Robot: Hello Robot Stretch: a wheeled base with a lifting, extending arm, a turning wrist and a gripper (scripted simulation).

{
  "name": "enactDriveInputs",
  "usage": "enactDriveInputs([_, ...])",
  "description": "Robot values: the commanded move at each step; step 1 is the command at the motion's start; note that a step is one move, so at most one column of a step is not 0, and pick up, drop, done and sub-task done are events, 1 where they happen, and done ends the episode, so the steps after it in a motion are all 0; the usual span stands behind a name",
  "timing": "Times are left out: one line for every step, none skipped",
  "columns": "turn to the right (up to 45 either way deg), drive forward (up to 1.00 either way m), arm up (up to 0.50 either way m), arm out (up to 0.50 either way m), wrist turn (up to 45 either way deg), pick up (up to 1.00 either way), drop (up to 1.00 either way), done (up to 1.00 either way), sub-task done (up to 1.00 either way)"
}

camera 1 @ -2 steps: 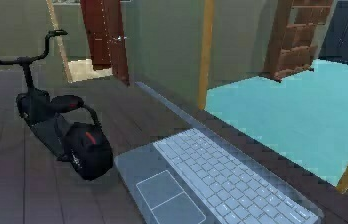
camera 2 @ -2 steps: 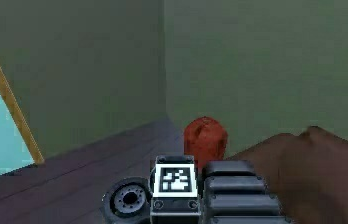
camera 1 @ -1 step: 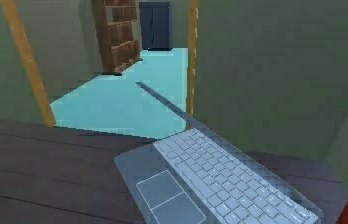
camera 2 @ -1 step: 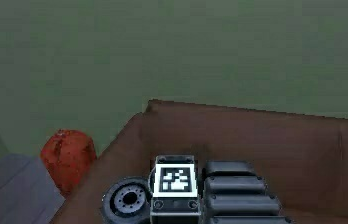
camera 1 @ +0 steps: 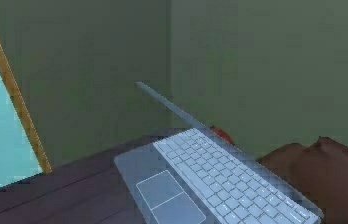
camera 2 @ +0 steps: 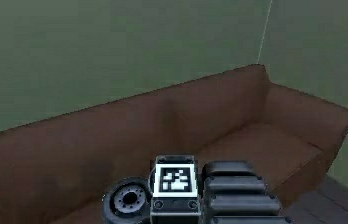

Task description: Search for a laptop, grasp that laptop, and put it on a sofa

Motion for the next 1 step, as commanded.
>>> enactDriveInputs([45.0, 0.0, 0.0, 0.0, 0.0, 0.0, 0.0, 0.0, 0.0])
